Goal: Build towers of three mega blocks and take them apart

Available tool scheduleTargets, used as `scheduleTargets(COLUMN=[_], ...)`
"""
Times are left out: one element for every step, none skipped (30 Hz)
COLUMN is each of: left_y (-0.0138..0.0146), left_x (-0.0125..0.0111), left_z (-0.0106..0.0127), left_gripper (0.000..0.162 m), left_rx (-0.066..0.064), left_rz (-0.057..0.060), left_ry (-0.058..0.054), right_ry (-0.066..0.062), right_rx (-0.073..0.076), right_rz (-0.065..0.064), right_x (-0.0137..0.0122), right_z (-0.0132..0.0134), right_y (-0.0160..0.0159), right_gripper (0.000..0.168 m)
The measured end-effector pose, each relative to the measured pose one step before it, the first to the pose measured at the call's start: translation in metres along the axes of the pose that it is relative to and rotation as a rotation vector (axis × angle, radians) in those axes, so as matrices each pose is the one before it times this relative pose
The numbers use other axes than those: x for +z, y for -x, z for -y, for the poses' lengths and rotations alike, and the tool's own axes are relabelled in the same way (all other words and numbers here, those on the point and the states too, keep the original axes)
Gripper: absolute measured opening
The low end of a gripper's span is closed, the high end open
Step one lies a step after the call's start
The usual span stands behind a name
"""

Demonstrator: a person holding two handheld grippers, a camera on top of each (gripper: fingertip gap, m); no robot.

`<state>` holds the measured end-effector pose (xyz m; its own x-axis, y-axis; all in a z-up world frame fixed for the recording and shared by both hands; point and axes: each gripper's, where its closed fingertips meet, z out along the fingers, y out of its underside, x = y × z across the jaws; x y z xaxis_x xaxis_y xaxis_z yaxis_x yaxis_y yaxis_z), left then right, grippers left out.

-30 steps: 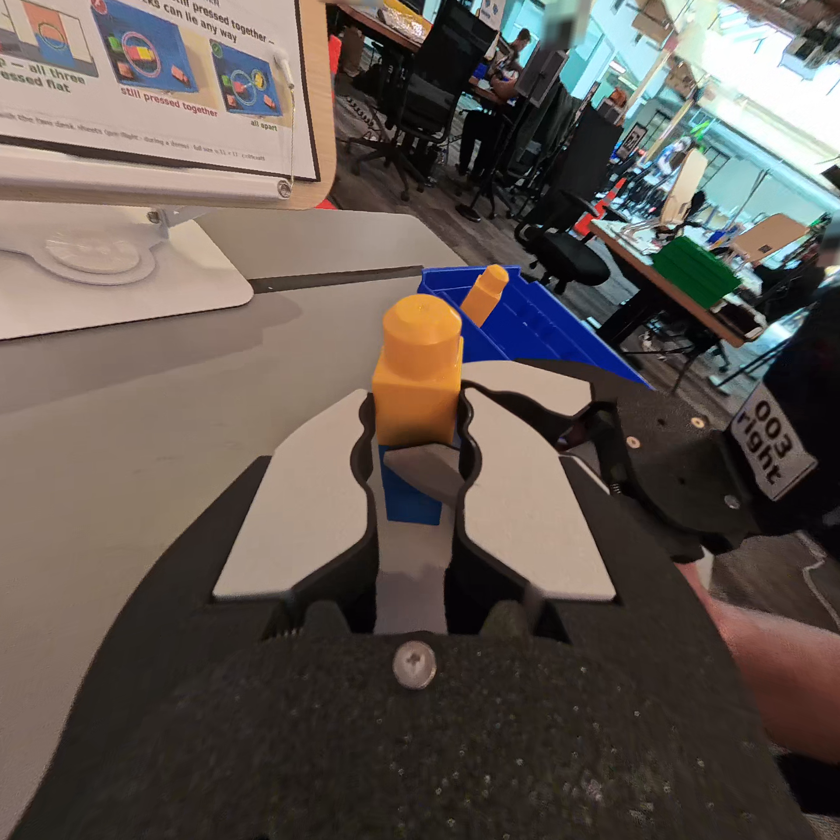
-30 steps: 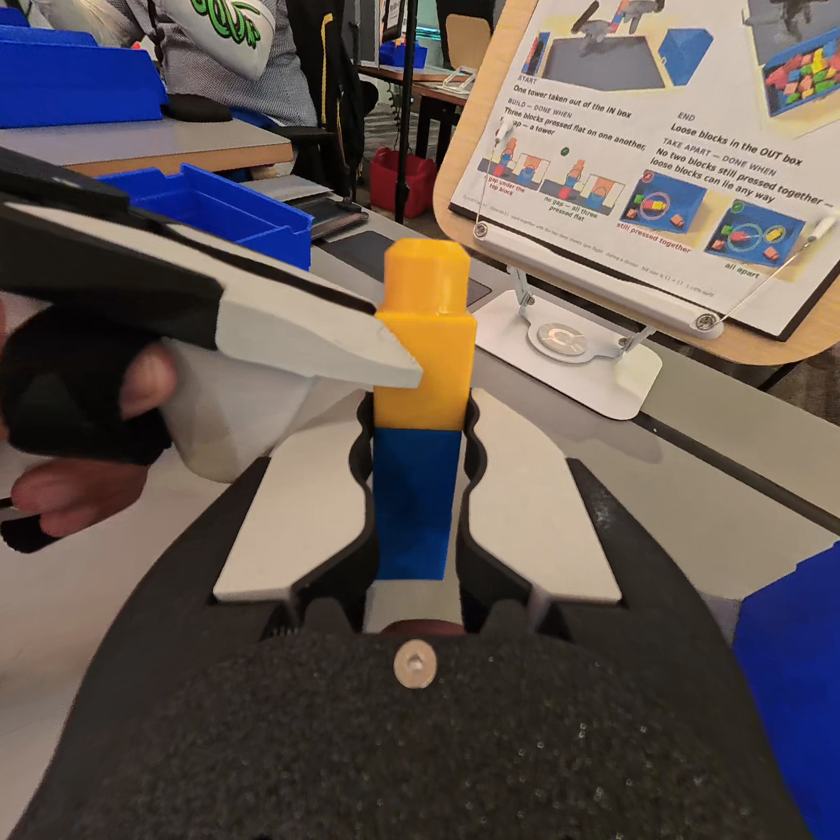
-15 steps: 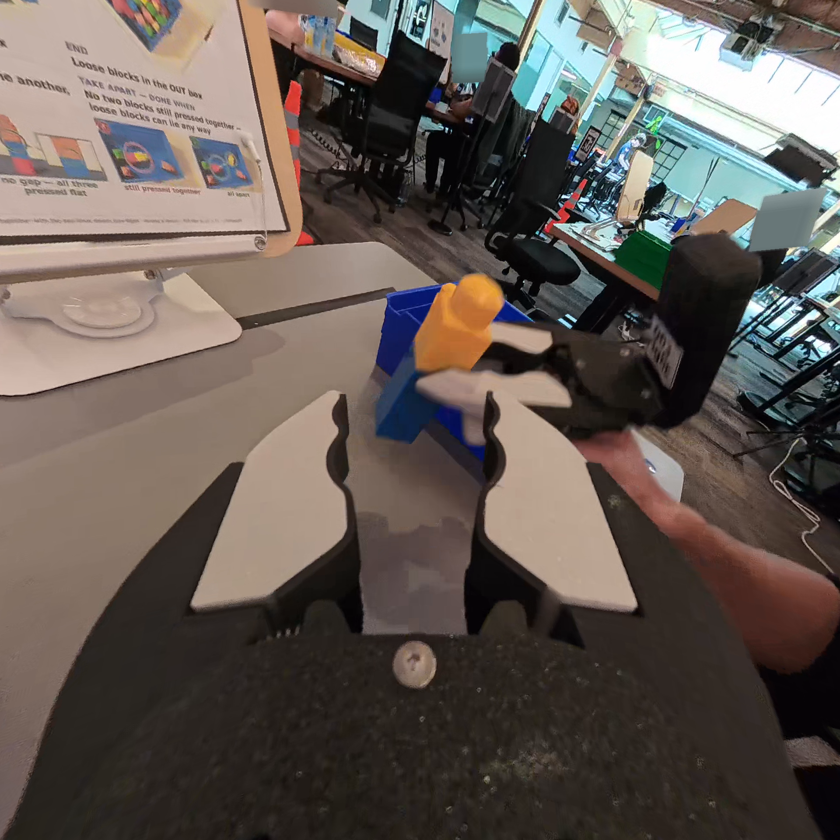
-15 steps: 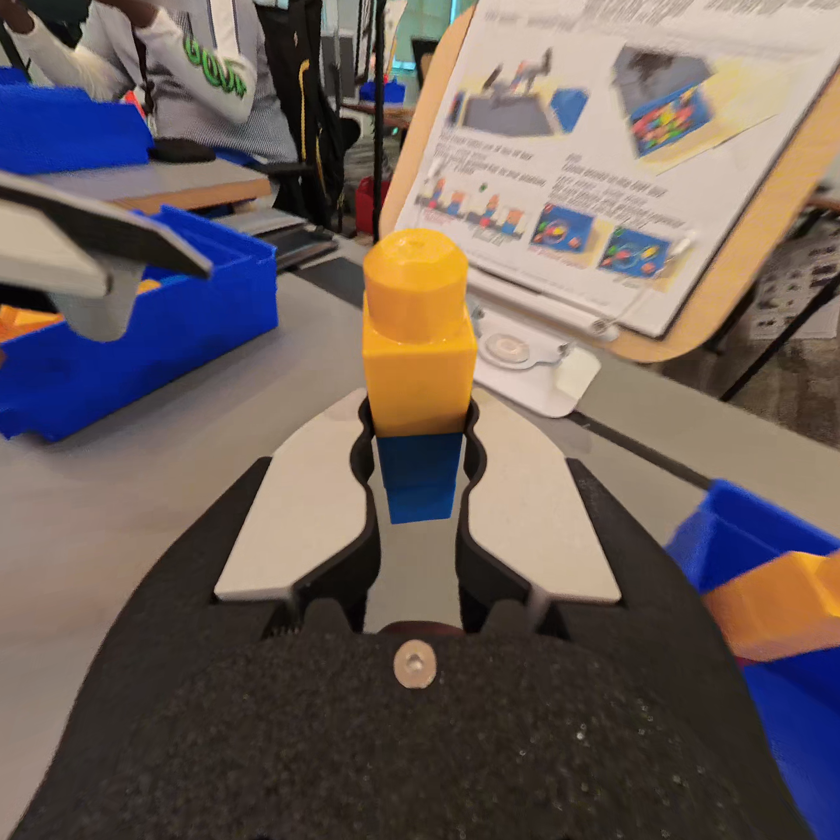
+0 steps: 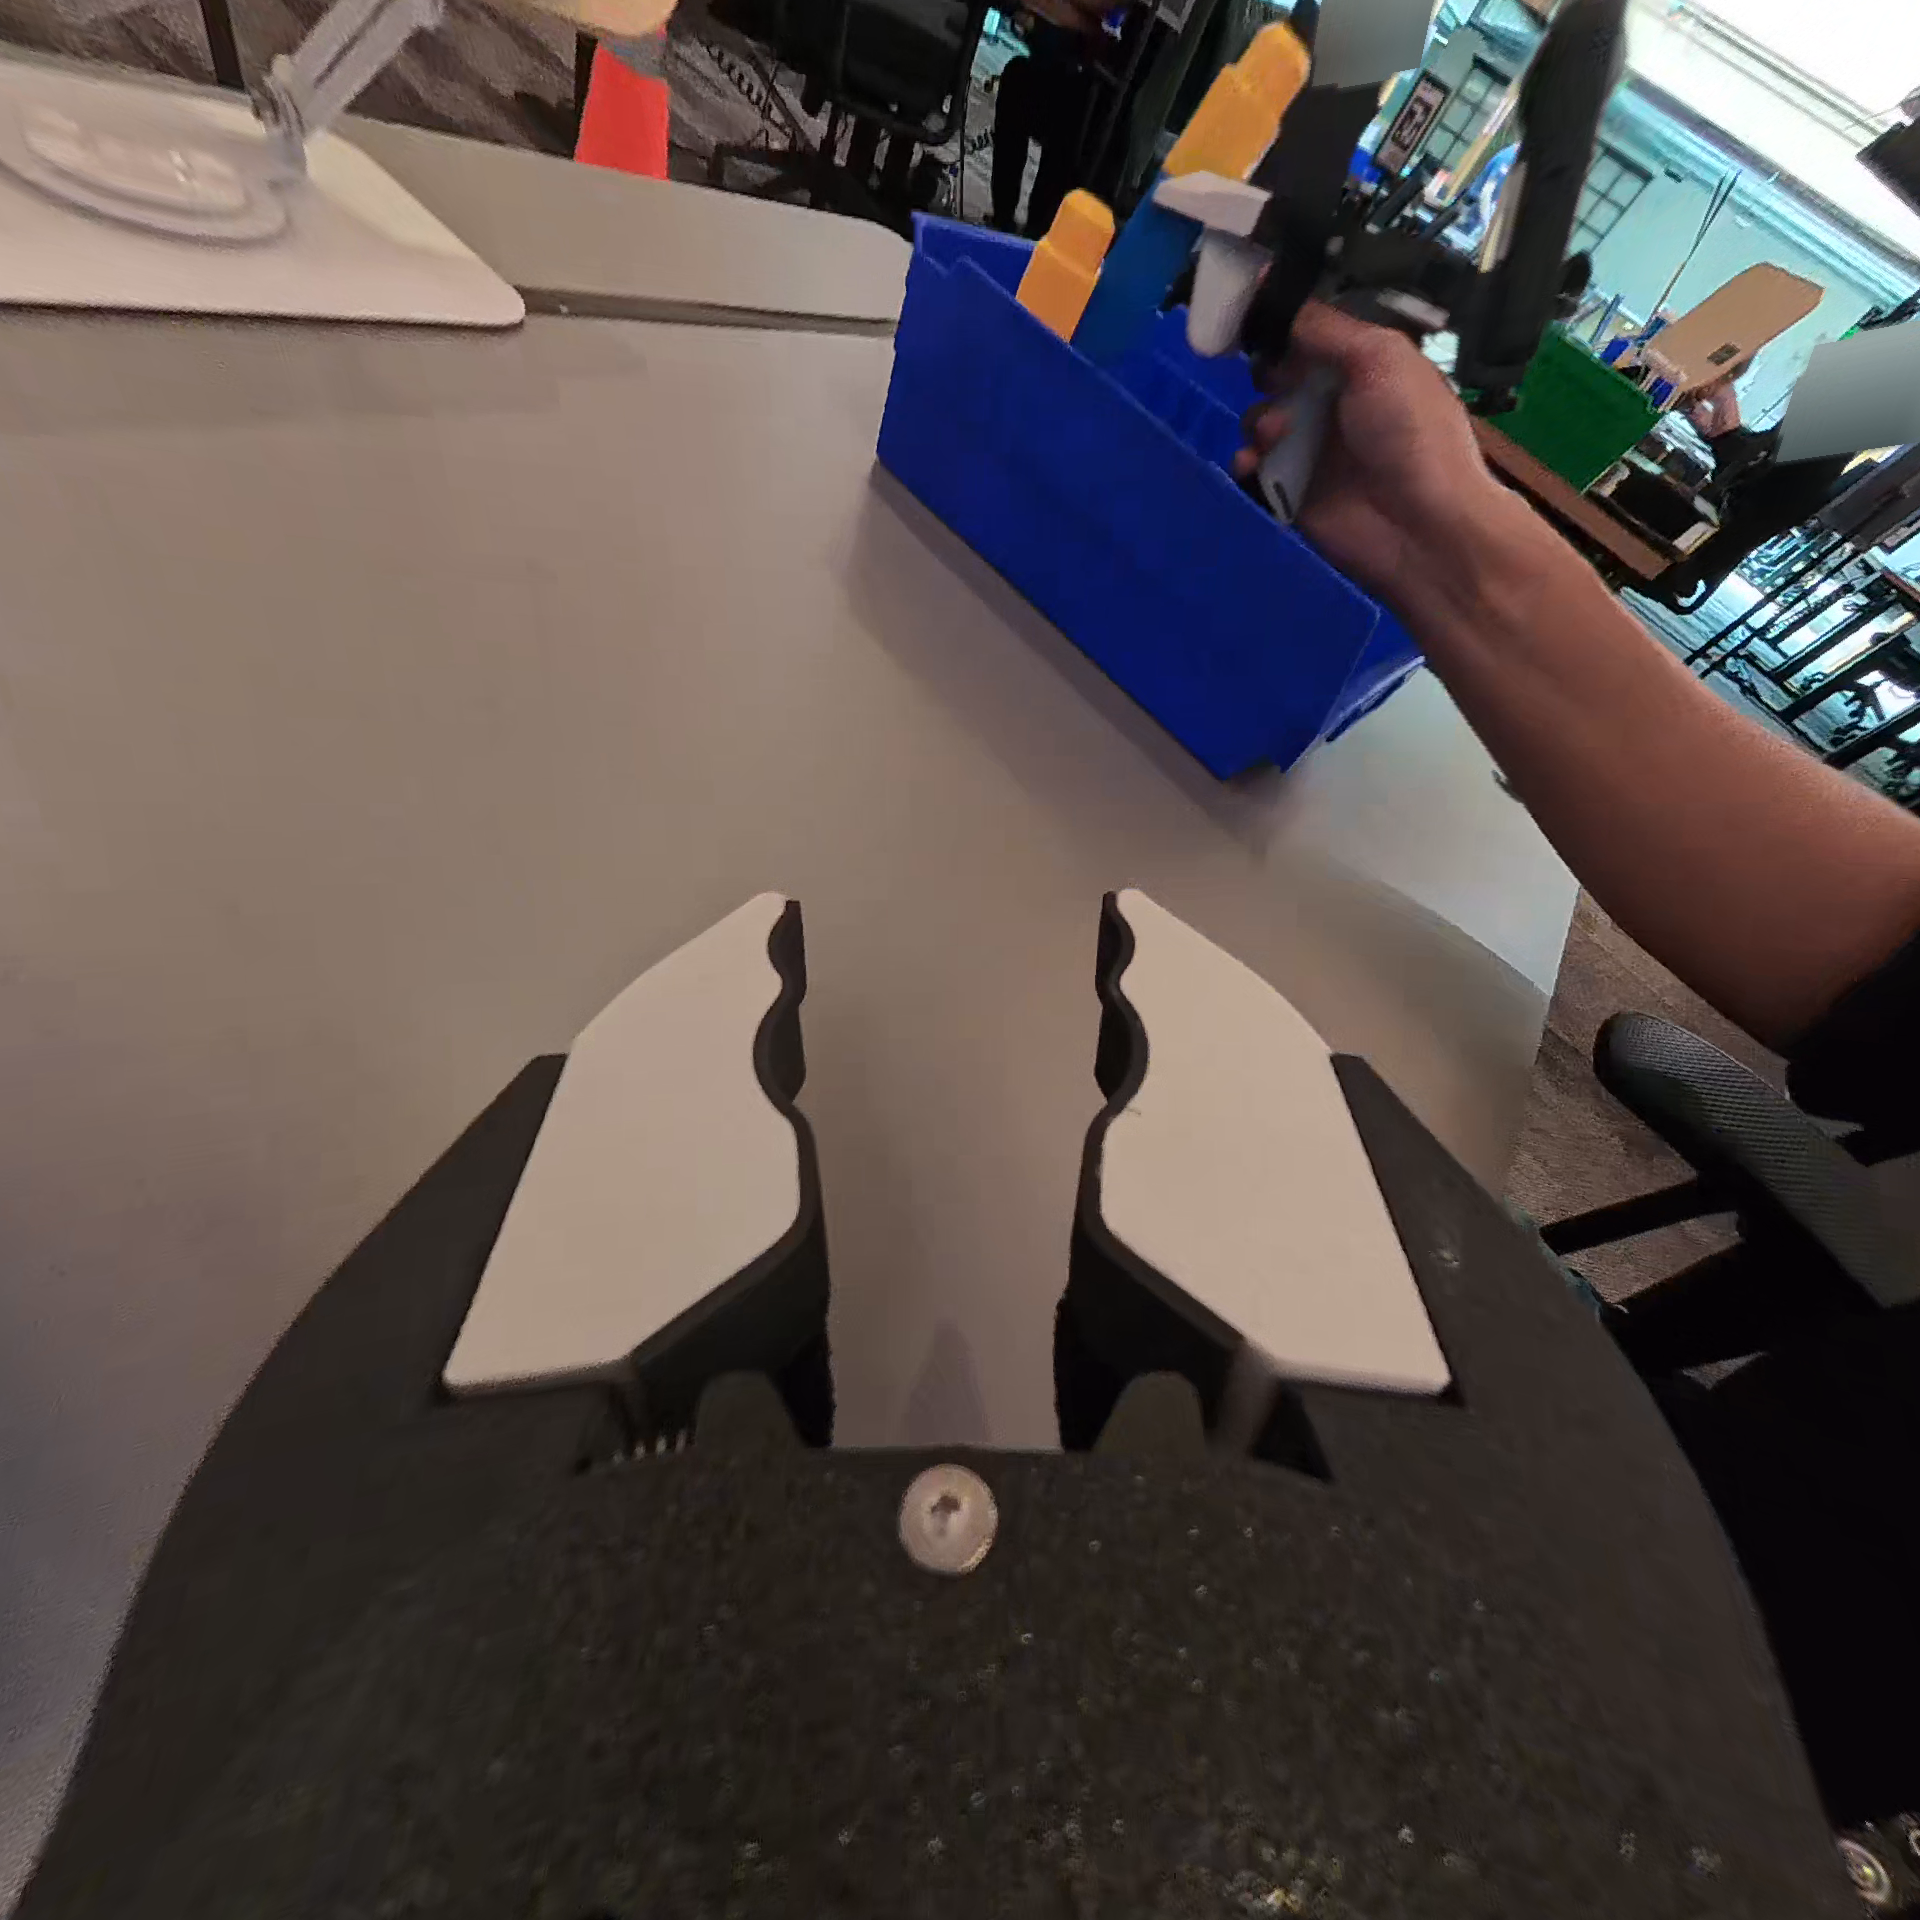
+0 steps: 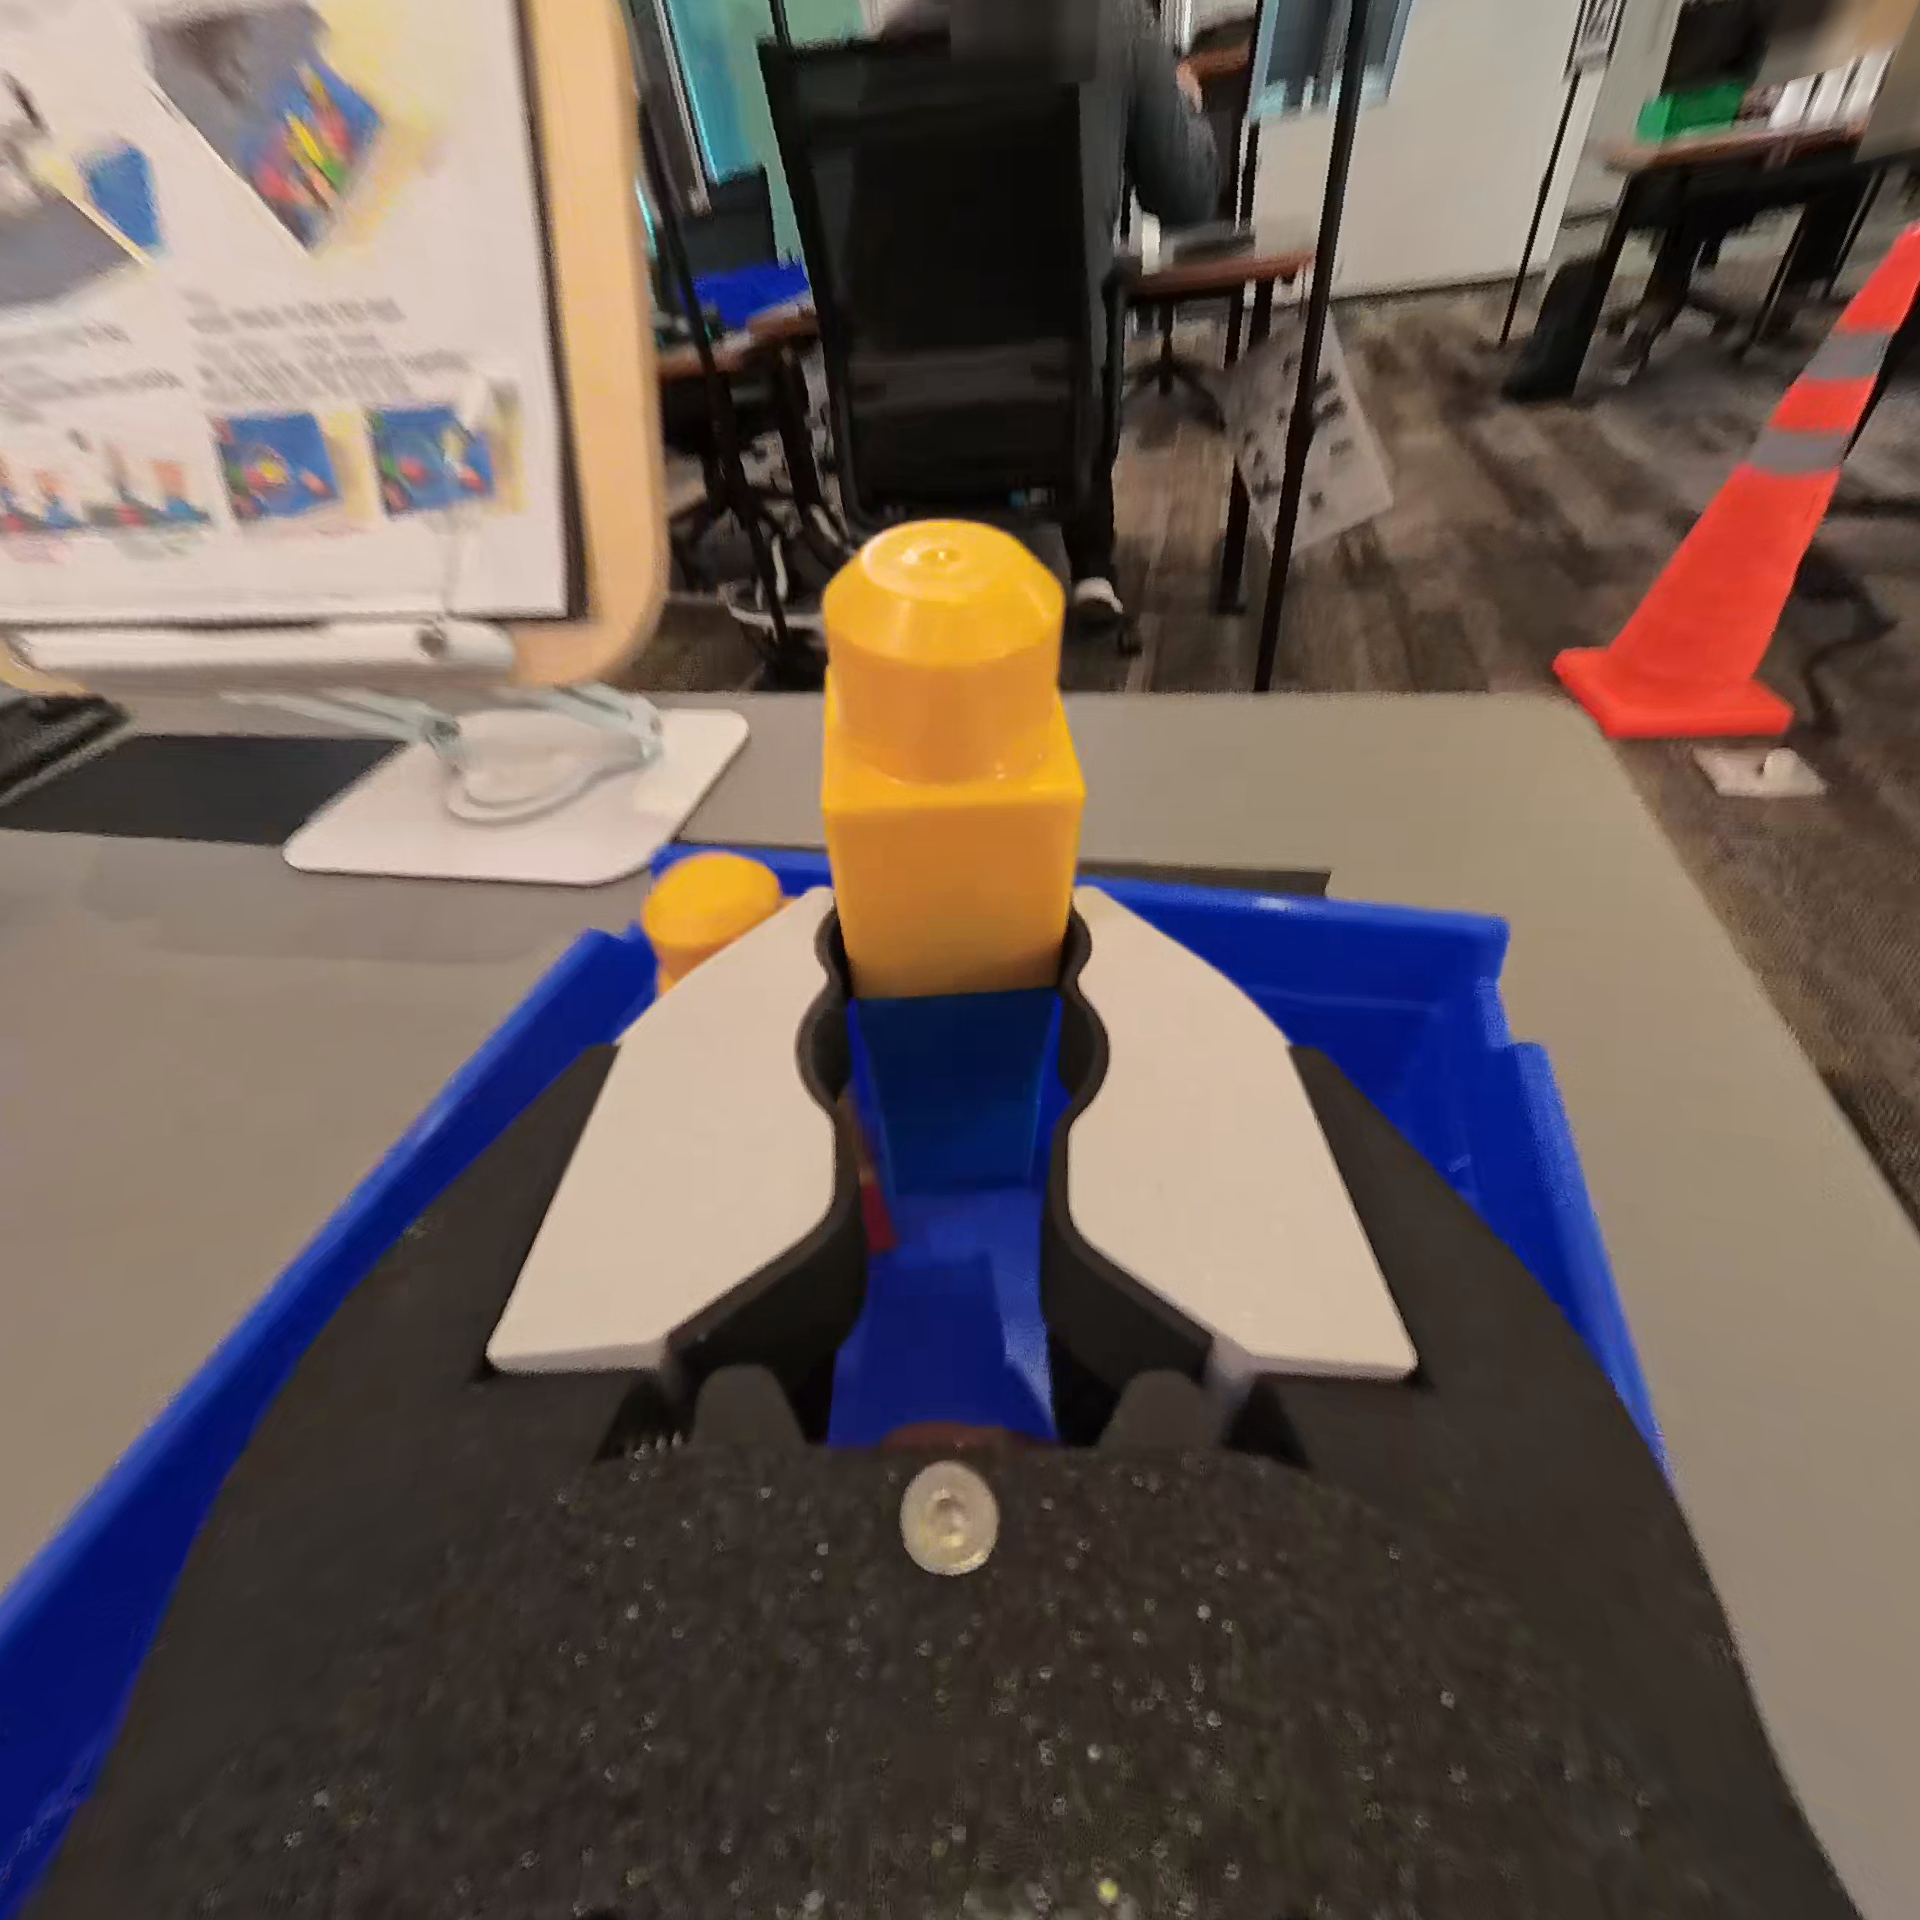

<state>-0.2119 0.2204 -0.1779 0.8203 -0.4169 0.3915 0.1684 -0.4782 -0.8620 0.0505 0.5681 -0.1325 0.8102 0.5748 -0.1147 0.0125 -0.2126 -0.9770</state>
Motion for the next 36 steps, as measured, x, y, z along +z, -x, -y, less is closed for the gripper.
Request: scheduleTargets(left_y=[0.00049,-0.00056,-0.00123,-0.00144,-0.00162,-0.00149,-0.00140,-0.00128,-0.00120,-0.00129,-0.00089,-0.00047,-0.00073,-0.00077,-0.00077,-0.00044,-0.00029,-0.00022,0.00012,0.00022,-0.00009,0.00016,0.00097,0.00176,0.00178,0.00171,0.00196,0.00208,0.00237,0.00262,0.00216,0.00240,0.00207,0.00127,0.00112,0.00132], left_x=[0.00097,0.00089,0.00076,0.00054,0.00064,0.00058,0.00074,0.00085,0.00099,0.00112,0.00101,0.00096,0.00086,0.00091,0.00063,0.00065,0.00067,0.00083,0.00066,0.00048,0.00026,0.00006,-0.00022,-0.00054,-0.00080,-0.00091,-0.00122,-0.00180,-0.00234,-0.00264,-0.00278,-0.00300,-0.00308,-0.00294,-0.00312,-0.00331], left_z=[-0.00174,0.00032,0.00126,0.00138,0.00074,-0.00019,-0.00104,-0.00144,-0.00153,-0.00132,-0.00098,-0.00082,-0.00096,-0.00095,-0.00068,-0.00077,-0.00101,-0.00115,-0.00110,-0.00074,-0.00052,-0.00027,-0.00019,-0.00019,-0.00009,-0.00003,0.00010,0.00057,0.00168,0.00268,0.00334,0.00363,0.00414,0.00421,0.00417,0.00429], left_gripper=[0.053,0.053,0.053,0.052,0.052,0.052,0.052,0.052,0.051,0.051,0.051,0.051,0.051,0.051,0.051,0.051,0.051,0.051,0.050,0.050,0.050,0.050,0.051,0.051,0.051,0.051,0.051,0.052,0.053,0.054,0.056,0.057,0.058,0.059,0.060,0.060], left_rx=[-0.0101,-0.0074,-0.0016,0.0059,0.0119,0.0147,0.0146,0.0123,0.0082,0.0026,-0.0032,-0.0057,-0.0058,-0.0038,-0.0010,0.0021,0.0042,0.0048,0.0037,0.0006,-0.0026,-0.0031,0.0010,0.0062,0.0099,0.0092,0.0066,0.0043,0.0018,0.0021,0.0036,0.0027,0.0051,0.0064,0.0053,0.0046], left_rz=[-0.0059,-0.0090,-0.0071,-0.0028,0.0010,0.0042,0.0050,0.0030,0.0003,-0.0048,-0.0055,-0.0050,-0.0062,-0.0061,-0.0036,-0.0003,0.0015,0.0013,0.0023,0.0011,-0.0013,-0.0013,0.0052,0.0119,0.0116,0.0110,0.0123,0.0140,0.0160,0.0174,0.0139,0.0156,0.0150,0.0115,0.0110,0.0126], left_ry=[0.0056,-0.0002,-0.0036,-0.0038,-0.0011,0.0025,0.0050,0.0065,0.0067,0.0048,0.0024,0.0017,0.0034,0.0039,0.0024,0.0031,0.0058,0.0069,0.0049,0.0026,0.0004,-0.0005,-0.0004,-0.0001,-0.0006,-0.0004,-0.0008,-0.0044,-0.0113,-0.0176,-0.0190,-0.0165,-0.0183,-0.0183,-0.0170,-0.0181], right_ry=[0.0304,0.0214,0.0176,0.0134,0.0101,0.0101,0.0107,0.0103,0.0109,0.0128,0.0077,0.0016,0.0039,0.0005,-0.0006,0.0049,0.0079,0.0092,0.0098,0.0086,0.0113,0.0166,0.0126,0.0036,-0.0006,-0.0003,-0.0025,-0.0099,-0.0175,-0.0240,-0.0286,-0.0280,-0.0227,-0.0221,-0.0300,-0.0365], right_rx=[0.0027,-0.0021,-0.0029,-0.0006,0.0010,0.0003,-0.0011,-0.0055,-0.0083,-0.0043,0.0027,0.0077,0.0074,0.0033,-0.0008,-0.0061,-0.0090,-0.0058,-0.0027,-0.0041,-0.0072,-0.0071,-0.0073,-0.0077,-0.0079,-0.0090,-0.0091,-0.0081,-0.0113,-0.0160,-0.0185,-0.0226,-0.0273,-0.0254,-0.0161,-0.0056], right_rz=[-0.0056,-0.0109,-0.0186,-0.0128,-0.0028,-0.0012,0.0005,0.0006,0.0009,0.0016,0.0039,0.0074,0.0061,0.0047,0.0012,-0.0033,-0.0051,-0.0034,-0.0012,-0.0020,-0.0040,-0.0061,-0.0024,0.0021,0.0009,-0.0023,-0.0013,-0.0008,-0.0015,-0.0043,-0.0073,-0.0061,-0.0067,-0.0073,0.0026,0.0220], right_x=[0.00782,0.00645,0.00477,0.00401,0.00360,0.00327,0.00275,0.00216,0.00180,0.00111,0.00068,0.00031,0.00016,0.00011,-0.00057,-0.00093,-0.00087,-0.00095,-0.00092,-0.00072,-0.00049,-0.00004,-0.00029,-0.00077,-0.00153,-0.00244,-0.00383,-0.00588,-0.00839,-0.01054,-0.01211,-0.01306,-0.01336,-0.01357,-0.01349,-0.01264], right_z=[-0.01085,-0.00843,-0.00661,-0.00523,-0.00433,-0.00412,-0.00392,-0.00347,-0.00317,-0.00305,-0.00228,-0.00172,-0.00243,-0.00170,-0.00049,-0.00050,-0.00061,-0.00075,-0.00079,-0.00069,-0.00131,-0.00227,-0.00207,-0.00109,-0.00049,-0.00015,0.00086,0.00328,0.00584,0.00861,0.01055,0.01138,0.01148,0.01189,0.01306,0.01380], right_y=[-0.00336,-0.00341,-0.00443,-0.00348,-0.00193,-0.00129,-0.00086,-0.00042,0.00006,0.00055,0.00079,0.00120,0.00080,0.00059,0.00035,-0.00013,-0.00020,0.00011,0.00057,0.00028,0.00005,-0.00034,0.00006,0.00078,0.00067,0.00030,0.00097,0.00197,0.00307,0.00381,0.00425,0.00471,0.00466,0.00495,0.00681,0.01072], right_gripper=[0.037,0.037,0.037,0.037,0.037,0.037,0.037,0.037,0.037,0.037,0.037,0.037,0.037,0.037,0.037,0.037,0.037,0.037,0.037,0.037,0.038,0.044,0.045,0.045,0.046,0.046,0.046,0.046,0.046,0.049,0.055,0.058,0.060,0.063,0.064,0.063])
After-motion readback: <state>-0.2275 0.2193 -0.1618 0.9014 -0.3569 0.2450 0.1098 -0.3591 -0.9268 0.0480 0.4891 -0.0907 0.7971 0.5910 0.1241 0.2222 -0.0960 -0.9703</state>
